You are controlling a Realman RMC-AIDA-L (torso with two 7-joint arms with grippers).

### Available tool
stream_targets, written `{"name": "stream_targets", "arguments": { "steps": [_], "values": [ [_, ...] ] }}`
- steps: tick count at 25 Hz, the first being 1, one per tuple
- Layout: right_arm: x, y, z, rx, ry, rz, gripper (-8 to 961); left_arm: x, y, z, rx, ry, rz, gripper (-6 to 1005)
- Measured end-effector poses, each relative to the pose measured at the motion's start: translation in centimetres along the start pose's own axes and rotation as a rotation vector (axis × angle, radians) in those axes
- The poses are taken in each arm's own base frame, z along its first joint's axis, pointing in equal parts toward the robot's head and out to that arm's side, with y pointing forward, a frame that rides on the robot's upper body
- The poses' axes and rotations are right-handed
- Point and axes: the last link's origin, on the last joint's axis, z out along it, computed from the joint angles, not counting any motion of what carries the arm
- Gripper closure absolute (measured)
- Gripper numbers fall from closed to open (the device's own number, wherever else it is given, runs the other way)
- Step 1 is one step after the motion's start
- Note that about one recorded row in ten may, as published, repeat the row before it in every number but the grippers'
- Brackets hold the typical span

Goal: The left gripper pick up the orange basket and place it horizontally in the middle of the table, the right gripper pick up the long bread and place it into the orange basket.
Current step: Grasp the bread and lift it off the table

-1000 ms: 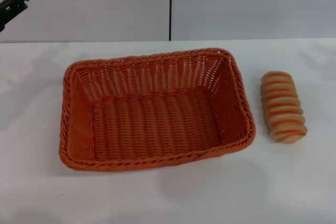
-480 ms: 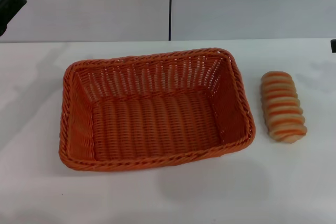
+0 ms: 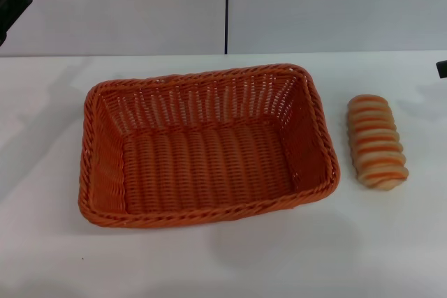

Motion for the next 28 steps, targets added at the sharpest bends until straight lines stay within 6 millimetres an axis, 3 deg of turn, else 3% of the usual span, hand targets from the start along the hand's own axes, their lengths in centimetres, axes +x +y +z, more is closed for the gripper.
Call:
{"name": "stream_targets", "arguments": {
  "steps": [11, 22, 28],
  "values": [
    [-0.8, 0.6, 1.5, 0.010, 0.108, 0.063, 349, -0.1, 0.0, 0.2, -0.002, -0.006, 0.021, 191],
    [-0.7, 1.9, 4.9, -0.025, 0.176, 0.077, 317, -0.6, 0.3, 0.6, -0.019, -0.018, 0.008, 191],
    [0.1, 2.0, 6.9, -0.023, 0.258, 0.065, 208, -0.8, 0.4, 0.3, -0.012, -0.021, 0.000, 191]
  ]
}}
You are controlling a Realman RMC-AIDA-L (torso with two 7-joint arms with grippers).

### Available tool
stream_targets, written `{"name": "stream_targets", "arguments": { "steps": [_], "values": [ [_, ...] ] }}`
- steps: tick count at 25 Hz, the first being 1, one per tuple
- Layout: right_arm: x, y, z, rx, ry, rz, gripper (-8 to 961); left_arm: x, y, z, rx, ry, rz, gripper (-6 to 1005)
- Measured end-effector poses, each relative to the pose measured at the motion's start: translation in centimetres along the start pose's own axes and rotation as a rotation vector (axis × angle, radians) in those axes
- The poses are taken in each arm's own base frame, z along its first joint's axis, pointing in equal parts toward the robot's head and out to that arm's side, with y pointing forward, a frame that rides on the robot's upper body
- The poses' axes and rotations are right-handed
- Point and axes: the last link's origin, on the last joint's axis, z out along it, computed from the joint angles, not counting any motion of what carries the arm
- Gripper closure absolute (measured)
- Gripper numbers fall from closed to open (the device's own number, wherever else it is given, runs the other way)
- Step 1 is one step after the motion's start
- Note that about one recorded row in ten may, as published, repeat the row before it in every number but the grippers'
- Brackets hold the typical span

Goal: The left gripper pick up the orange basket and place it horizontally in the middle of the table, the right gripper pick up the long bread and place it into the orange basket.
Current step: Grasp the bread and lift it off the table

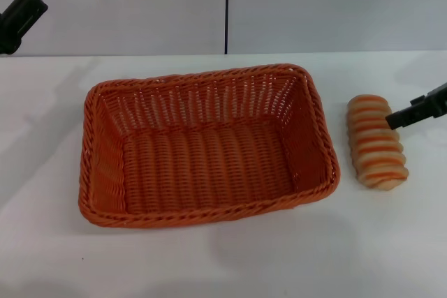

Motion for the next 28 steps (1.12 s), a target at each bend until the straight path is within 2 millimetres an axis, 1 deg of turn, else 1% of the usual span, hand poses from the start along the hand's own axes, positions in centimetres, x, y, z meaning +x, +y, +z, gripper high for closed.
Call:
{"name": "stream_targets", "arguments": {
  "steps": [5, 19, 28],
  "values": [
    [0.1, -0.1, 1.2, 0.002, 0.025, 0.007, 209, -0.1, 0.0, -0.2, 0.005, -0.002, -0.007, 191],
    [0.2, 0.2, 3.1, -0.018, 0.063, 0.006, 210, -0.1, 0.0, -0.3, 0.013, 0.001, -0.012, 191],
    [-0.1, 0.5, 4.0, -0.026, 0.078, -0.001, 211, -0.1, -0.1, -0.3, 0.013, 0.002, -0.015, 191]
  ]
}}
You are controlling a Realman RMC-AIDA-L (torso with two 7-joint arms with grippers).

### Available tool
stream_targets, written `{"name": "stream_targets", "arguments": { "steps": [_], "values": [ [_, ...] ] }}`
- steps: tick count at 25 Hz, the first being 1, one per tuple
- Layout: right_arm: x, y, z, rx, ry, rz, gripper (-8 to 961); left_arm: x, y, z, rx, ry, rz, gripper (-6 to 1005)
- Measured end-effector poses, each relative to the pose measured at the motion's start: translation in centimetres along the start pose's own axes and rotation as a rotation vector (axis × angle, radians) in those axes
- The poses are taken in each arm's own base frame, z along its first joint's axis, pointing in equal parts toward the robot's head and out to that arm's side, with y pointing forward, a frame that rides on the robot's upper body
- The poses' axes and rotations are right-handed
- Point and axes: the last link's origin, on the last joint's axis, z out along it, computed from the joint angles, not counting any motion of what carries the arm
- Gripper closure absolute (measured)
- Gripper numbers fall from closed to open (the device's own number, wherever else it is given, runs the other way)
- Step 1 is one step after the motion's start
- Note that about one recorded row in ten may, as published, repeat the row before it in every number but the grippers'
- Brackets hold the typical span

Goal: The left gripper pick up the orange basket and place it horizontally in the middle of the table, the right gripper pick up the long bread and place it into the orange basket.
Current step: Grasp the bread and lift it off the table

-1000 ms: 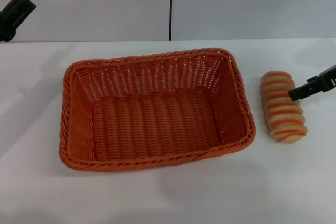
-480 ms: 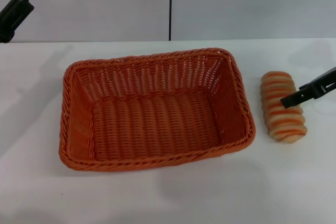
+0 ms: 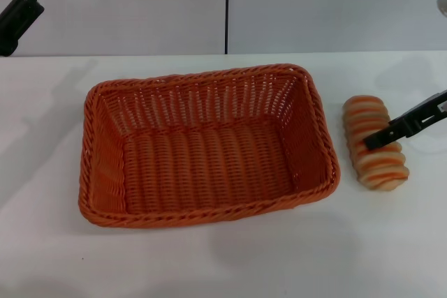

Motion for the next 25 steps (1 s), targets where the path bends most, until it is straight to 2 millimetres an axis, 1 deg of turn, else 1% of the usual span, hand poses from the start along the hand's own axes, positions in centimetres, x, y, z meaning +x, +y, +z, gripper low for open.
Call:
{"name": "stream_targets", "arguments": {
  "steps": [10, 21, 25],
  "values": [
    [-0.33, 0.29, 0.67, -0.001, 0.017, -0.017, 212, -0.17, 0.08, -0.16, 0.005, -0.001, -0.009, 191],
    [-0.58, 0.61, 1.01, 0.000, 0.013, -0.029, 255, -0.20, 0.16, -0.34, 0.005, 0.000, -0.013, 191],
    [-0.54, 0.50, 0.82, 0.004, 0.001, -0.025, 359, -0.19, 0.15, -0.36, 0.005, -0.002, -0.012, 191]
  ]
}}
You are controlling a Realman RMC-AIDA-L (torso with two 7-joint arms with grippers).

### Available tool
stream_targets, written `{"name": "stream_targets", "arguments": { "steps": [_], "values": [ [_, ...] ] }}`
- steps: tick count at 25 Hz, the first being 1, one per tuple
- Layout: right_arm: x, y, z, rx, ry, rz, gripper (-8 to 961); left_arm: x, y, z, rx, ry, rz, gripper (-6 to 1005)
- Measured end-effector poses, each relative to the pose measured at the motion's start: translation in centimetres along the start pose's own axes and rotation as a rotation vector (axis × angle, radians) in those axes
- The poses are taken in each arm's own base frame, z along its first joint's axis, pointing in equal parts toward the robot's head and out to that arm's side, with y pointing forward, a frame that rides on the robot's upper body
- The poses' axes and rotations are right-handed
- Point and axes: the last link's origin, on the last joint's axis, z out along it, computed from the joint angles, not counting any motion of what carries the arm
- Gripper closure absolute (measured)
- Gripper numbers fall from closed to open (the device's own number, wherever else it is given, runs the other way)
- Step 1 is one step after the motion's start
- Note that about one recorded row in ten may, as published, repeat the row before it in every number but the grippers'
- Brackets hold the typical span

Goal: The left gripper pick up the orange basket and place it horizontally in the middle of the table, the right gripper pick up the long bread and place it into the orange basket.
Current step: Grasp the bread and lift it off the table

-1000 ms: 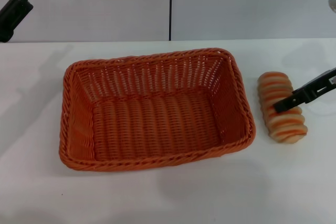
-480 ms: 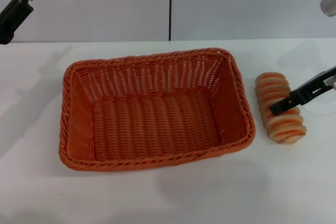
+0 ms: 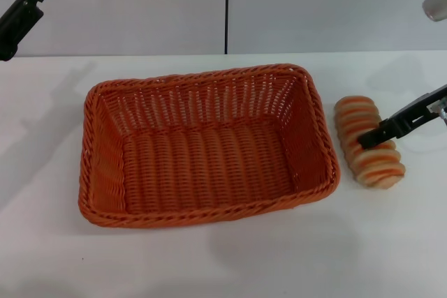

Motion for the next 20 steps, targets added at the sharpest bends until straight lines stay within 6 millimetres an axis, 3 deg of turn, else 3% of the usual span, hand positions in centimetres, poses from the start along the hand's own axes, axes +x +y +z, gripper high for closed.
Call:
{"name": "stream_targets", "arguments": {
  "steps": [4, 20],
  "values": [
    [0.08, 0.07, 0.03, -0.005, -0.001, -0.006, 432, -0.01, 0.00, -0.01, 0.000, 0.000, 0.000, 191],
    [0.14, 0.15, 0.03, -0.011, 0.001, -0.009, 554, 0.04, 0.04, -0.15, -0.001, 0.003, -0.002, 191]
  ]
}}
